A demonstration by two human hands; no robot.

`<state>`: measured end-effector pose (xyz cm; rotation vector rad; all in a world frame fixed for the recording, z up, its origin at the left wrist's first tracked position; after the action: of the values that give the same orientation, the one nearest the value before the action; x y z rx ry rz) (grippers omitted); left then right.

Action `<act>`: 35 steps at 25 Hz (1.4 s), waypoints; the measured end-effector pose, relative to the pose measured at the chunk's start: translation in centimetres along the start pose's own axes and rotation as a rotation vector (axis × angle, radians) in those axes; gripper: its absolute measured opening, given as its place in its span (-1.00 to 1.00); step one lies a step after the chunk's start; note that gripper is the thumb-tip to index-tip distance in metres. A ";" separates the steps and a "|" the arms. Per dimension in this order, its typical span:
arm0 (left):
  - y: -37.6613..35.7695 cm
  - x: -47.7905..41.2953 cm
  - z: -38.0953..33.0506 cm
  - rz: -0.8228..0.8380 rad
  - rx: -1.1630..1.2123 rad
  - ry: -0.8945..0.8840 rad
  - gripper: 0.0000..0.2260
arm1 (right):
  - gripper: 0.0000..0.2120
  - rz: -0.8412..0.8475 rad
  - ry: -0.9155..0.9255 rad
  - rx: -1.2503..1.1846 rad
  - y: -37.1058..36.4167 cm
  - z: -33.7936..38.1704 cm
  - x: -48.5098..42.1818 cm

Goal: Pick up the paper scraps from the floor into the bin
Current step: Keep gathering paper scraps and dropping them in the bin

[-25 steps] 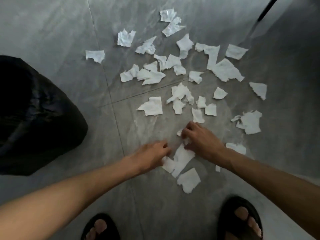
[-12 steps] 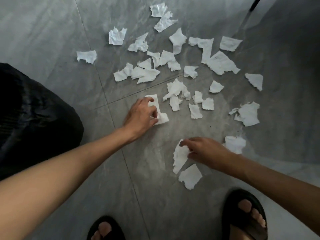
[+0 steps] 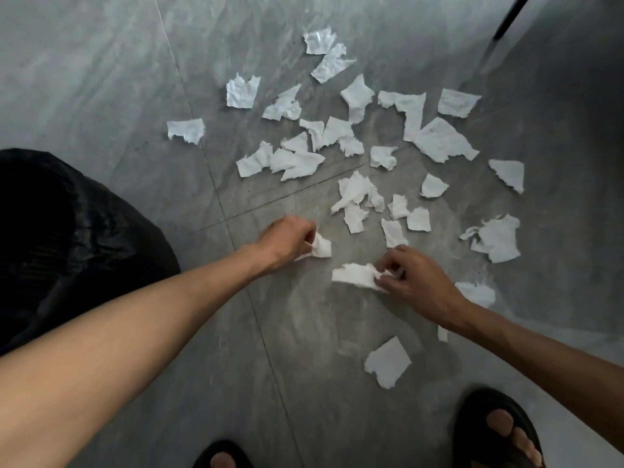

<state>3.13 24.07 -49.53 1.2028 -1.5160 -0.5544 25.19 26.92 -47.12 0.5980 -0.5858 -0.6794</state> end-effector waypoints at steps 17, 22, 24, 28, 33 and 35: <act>27.5 24.0 8.5 -0.844 0.210 0.065 -0.90 | -0.90 0.162 0.111 -0.387 2.3 25.2 -6.0; 20.5 28.1 21.0 -0.523 0.189 0.569 -0.89 | -0.92 0.224 0.314 -0.239 0.5 37.3 -8.2; 17.4 28.9 23.0 -0.331 0.208 0.632 -0.80 | -0.91 0.231 0.341 -0.210 -2.0 40.6 -9.0; 18.4 30.9 23.6 -0.573 0.279 0.677 -0.69 | -0.87 0.381 0.216 -0.209 -7.6 42.4 -10.0; 22.2 29.7 19.8 -0.745 0.234 0.581 -0.67 | -0.52 0.524 0.259 -0.229 -6.6 40.9 -10.0; 22.8 27.0 16.8 -0.697 0.226 0.461 -0.70 | -0.57 0.523 0.247 -0.212 -4.0 38.3 -10.1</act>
<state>-19.03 4.61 -23.79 1.9004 -0.7594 -0.5080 -8.18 19.80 -26.58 0.3023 -0.4073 -0.1657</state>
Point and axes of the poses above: each hand's wrist, its own x-axis away from the middle knuckle, its own y-axis out of the back of the hand, z = x × y, the point moved 7 cm from there along -x, towards the middle knuckle
